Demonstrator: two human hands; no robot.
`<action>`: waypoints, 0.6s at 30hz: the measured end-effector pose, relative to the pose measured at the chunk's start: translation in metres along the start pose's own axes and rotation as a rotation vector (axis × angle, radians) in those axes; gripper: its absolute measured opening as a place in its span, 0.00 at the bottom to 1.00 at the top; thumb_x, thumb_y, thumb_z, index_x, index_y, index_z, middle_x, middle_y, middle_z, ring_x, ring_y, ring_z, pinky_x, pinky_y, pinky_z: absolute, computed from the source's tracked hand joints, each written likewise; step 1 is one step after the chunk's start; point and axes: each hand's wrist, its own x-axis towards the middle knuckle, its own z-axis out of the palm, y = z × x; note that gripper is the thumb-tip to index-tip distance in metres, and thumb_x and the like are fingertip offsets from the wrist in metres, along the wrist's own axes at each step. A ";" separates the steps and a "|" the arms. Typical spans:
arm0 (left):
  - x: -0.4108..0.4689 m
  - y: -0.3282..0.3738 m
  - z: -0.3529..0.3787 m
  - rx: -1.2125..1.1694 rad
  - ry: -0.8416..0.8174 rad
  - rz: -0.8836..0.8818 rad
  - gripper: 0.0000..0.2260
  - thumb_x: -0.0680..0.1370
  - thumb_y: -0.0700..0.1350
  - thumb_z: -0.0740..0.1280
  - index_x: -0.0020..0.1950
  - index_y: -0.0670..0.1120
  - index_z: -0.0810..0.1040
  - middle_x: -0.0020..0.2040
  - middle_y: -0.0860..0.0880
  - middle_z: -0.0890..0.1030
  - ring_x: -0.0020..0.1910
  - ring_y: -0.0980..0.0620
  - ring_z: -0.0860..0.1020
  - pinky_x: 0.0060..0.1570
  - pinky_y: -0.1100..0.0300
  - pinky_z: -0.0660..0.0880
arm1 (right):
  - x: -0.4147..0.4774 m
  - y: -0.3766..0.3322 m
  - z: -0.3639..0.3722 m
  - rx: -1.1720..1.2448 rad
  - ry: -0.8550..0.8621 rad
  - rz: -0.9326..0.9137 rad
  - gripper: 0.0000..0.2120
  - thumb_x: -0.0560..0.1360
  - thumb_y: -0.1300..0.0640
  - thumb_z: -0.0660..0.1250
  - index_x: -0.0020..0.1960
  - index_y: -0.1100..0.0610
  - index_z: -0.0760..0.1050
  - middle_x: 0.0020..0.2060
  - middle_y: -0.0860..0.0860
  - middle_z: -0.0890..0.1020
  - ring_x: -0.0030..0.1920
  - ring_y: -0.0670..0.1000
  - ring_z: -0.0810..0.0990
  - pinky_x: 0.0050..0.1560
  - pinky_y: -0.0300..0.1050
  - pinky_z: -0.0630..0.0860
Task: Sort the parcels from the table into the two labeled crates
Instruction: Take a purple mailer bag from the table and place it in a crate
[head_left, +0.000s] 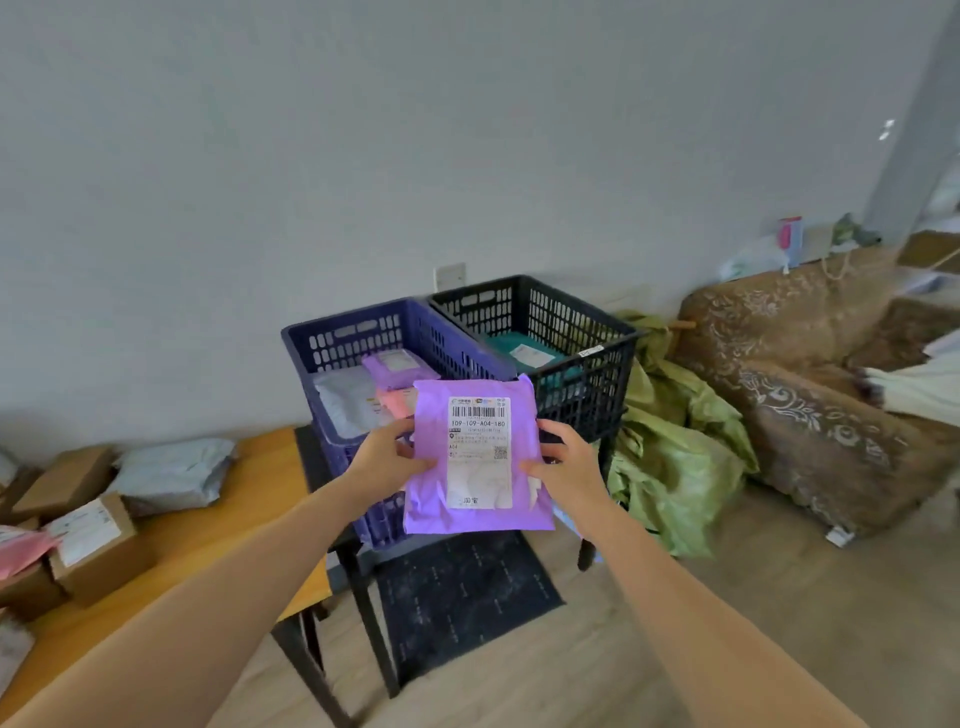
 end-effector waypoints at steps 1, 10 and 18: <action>0.007 0.006 0.010 0.024 -0.024 0.015 0.22 0.74 0.35 0.71 0.67 0.46 0.73 0.48 0.41 0.83 0.42 0.47 0.79 0.46 0.53 0.78 | 0.004 0.004 -0.011 -0.005 0.025 0.004 0.26 0.70 0.72 0.69 0.67 0.58 0.71 0.51 0.53 0.79 0.48 0.48 0.79 0.37 0.34 0.76; 0.092 0.035 0.070 0.045 -0.158 0.070 0.21 0.73 0.36 0.72 0.64 0.44 0.74 0.45 0.45 0.84 0.40 0.50 0.81 0.44 0.56 0.80 | 0.070 0.025 -0.075 -0.059 0.145 0.047 0.26 0.71 0.71 0.69 0.67 0.59 0.71 0.49 0.53 0.79 0.43 0.43 0.77 0.30 0.29 0.72; 0.195 0.054 0.101 -0.101 -0.156 0.032 0.21 0.73 0.36 0.73 0.65 0.44 0.74 0.48 0.43 0.83 0.44 0.46 0.83 0.44 0.54 0.82 | 0.177 0.011 -0.113 -0.133 0.112 0.042 0.28 0.71 0.71 0.69 0.69 0.60 0.69 0.55 0.55 0.79 0.53 0.52 0.78 0.41 0.40 0.74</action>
